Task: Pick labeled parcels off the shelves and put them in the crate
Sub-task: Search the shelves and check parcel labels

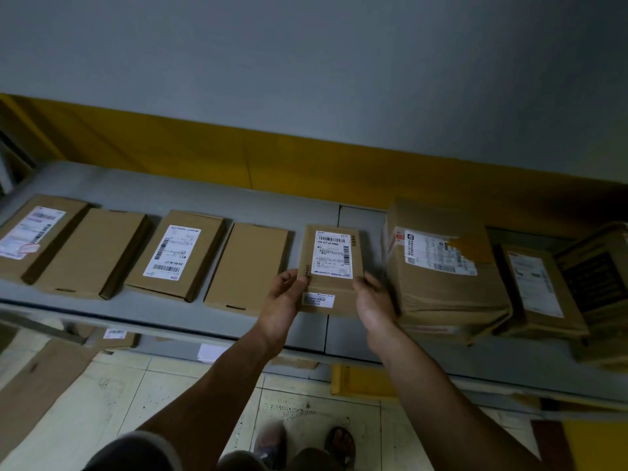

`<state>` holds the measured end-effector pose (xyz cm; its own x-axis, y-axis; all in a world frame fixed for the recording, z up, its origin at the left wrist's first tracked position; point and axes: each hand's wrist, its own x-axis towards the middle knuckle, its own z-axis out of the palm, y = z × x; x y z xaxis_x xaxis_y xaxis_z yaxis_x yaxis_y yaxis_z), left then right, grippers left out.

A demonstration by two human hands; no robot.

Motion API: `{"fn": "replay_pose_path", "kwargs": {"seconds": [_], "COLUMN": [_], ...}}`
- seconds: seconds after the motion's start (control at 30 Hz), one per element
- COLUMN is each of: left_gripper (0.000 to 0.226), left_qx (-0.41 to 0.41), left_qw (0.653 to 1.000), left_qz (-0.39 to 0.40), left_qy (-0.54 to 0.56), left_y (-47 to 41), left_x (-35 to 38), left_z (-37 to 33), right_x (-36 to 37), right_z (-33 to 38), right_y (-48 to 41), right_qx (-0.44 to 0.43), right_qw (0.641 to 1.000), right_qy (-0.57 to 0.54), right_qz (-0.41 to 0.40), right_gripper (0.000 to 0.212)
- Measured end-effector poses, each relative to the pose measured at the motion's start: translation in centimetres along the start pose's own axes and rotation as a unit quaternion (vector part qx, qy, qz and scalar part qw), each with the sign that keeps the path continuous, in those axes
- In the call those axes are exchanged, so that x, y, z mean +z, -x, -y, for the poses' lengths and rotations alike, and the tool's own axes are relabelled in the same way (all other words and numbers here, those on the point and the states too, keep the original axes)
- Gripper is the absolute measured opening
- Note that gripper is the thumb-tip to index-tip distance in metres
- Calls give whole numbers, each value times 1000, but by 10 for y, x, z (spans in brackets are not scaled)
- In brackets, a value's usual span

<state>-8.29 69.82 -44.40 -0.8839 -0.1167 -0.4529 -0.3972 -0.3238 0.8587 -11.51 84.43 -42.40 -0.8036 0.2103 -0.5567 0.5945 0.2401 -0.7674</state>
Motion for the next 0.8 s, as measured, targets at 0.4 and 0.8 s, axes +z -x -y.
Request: {"fn": "replay_pose_path", "kwargs": {"seconds": [0.4, 0.8], "left_gripper": [22, 20], "left_qx": [-6, -25], "left_qw": [998, 997], "left_qz": [-13, -72], "left_qy": [-69, -28], "left_y": [-18, -19], "left_x": [5, 9], "left_z": [8, 5], "right_x": [5, -4], "right_z": [-6, -2], "right_y": [-18, -13], "right_qx": [17, -69], "right_qw": [999, 998], "right_qy": [44, -7], "right_qz": [12, 3], "right_gripper": [21, 30]}}
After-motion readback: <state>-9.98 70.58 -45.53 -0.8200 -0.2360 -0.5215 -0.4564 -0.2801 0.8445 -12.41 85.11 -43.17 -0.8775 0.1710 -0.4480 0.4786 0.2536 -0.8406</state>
